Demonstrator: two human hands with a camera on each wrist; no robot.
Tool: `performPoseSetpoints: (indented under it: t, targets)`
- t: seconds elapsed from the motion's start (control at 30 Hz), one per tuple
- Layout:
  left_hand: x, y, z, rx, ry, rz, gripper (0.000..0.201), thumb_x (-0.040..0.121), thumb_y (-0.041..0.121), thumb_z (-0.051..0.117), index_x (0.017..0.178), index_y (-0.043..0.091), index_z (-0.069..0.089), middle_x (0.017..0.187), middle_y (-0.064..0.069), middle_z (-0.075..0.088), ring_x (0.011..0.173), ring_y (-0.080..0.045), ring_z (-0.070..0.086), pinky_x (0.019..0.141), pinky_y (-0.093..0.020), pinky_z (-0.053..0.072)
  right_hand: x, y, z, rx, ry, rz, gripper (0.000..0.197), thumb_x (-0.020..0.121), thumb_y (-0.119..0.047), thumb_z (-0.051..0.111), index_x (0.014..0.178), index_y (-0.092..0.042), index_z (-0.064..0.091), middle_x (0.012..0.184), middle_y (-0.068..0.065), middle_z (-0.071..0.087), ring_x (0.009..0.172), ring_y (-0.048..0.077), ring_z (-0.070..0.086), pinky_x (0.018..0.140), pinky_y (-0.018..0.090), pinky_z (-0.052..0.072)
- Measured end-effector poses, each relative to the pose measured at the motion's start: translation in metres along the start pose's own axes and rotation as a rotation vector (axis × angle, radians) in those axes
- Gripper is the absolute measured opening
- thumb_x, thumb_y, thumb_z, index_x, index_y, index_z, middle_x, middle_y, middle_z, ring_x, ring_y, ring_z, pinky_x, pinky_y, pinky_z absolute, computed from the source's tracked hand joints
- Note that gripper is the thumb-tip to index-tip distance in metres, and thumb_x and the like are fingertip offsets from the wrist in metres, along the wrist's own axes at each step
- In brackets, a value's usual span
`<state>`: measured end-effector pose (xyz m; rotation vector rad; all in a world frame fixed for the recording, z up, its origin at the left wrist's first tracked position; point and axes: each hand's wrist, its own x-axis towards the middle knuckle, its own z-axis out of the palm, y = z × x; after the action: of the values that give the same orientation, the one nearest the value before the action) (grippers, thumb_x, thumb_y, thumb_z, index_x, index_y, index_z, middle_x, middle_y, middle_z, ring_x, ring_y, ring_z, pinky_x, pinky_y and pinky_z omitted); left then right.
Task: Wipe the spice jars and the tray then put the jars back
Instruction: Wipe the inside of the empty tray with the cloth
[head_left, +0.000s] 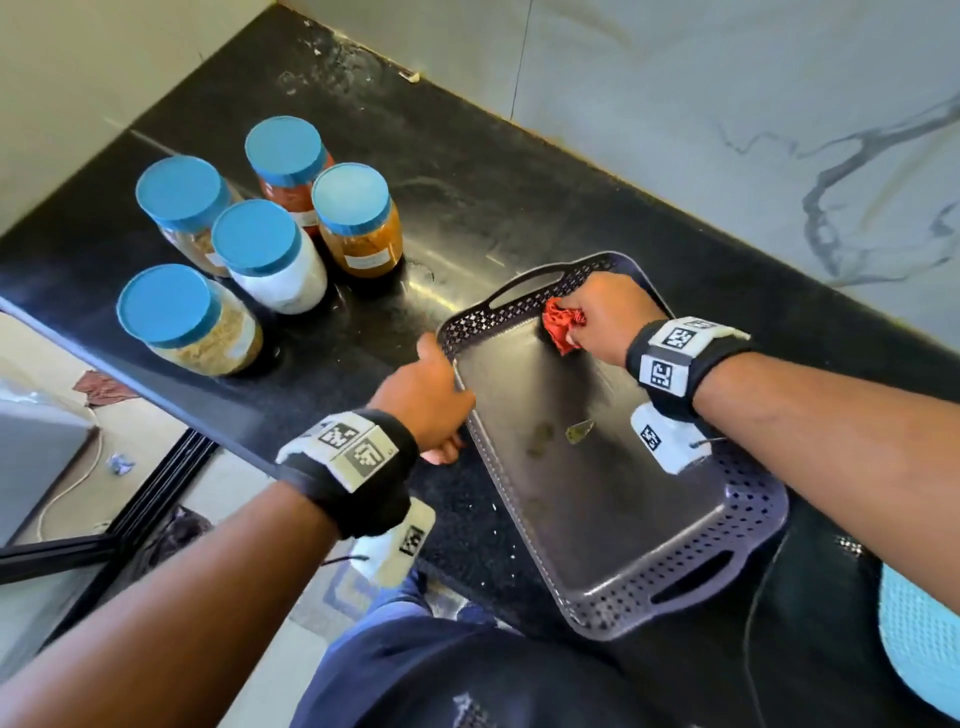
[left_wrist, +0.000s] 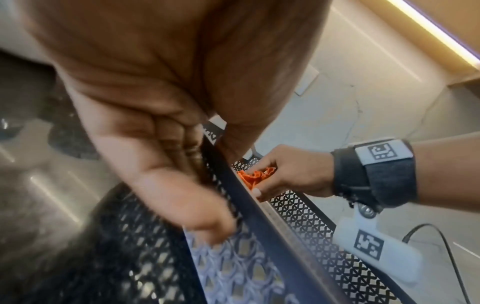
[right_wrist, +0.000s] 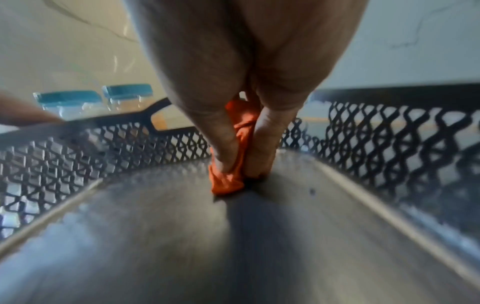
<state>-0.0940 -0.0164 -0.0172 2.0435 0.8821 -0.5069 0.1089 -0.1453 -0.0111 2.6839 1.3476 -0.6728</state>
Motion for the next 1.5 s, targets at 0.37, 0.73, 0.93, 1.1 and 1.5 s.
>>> performPoseSetpoints:
  t: [0.37,0.73,0.93,1.1,1.5]
  targets:
    - [0.01,0.007,0.006,0.017,0.133,0.037,0.04,0.099,0.012,0.051,0.133,0.002,0.032,0.086,-0.017,0.07,0.065,-0.032,0.073,0.058,-0.037,0.061,-0.017,-0.087,0.024,0.063,-0.091,-0.342,0.012,0.09,-0.021,0.068,0.091,-0.012,0.06,0.09,0.002,0.048,0.08,0.021,0.052,0.067,0.017,0.025]
    - [0.012,0.015,0.004,0.157,0.068,-0.053,0.031,0.097,0.008,0.051,0.121,0.006,0.032,0.09,-0.023,0.072,0.08,-0.044,0.073,0.075,-0.05,0.063,-0.062,-0.075,0.038,-0.027,-0.183,-0.176,0.017,0.088,-0.025,0.066,0.099,-0.015,0.074,0.096,0.007,0.064,0.088,0.033,0.067,0.071,0.032,0.05]
    - [0.013,0.016,0.003,0.137,0.031,-0.052,0.042,0.093,0.006,0.06,0.123,0.005,0.031,0.091,-0.023,0.072,0.082,-0.045,0.073,0.076,-0.052,0.063,-0.057,0.018,0.011,-0.11,-0.147,0.259,0.01,0.081,-0.02,0.073,0.083,-0.016,0.063,0.093,0.011,0.07,0.095,0.034,0.066,0.073,0.031,0.048]
    - [0.012,0.021,0.007,0.092,0.089,-0.064,0.052,0.092,0.008,0.064,0.131,-0.002,0.032,0.105,-0.024,0.071,0.093,-0.042,0.072,0.087,-0.05,0.06,-0.063,-0.06,0.038,0.111,-0.244,0.008,0.009,0.079,-0.02,0.077,0.082,-0.02,0.069,0.078,-0.008,0.057,0.084,0.018,0.062,0.077,0.029,0.049]
    - [0.015,0.013,0.006,-0.029,0.023,-0.067,0.029,0.098,0.009,0.053,0.118,0.009,0.031,0.095,-0.024,0.071,0.084,-0.044,0.073,0.077,-0.055,0.063,-0.069,0.022,0.02,-0.126,-0.207,0.325,0.014,0.086,-0.023,0.063,0.084,-0.01,0.06,0.086,0.014,0.063,0.095,0.038,0.067,0.069,0.032,0.047]
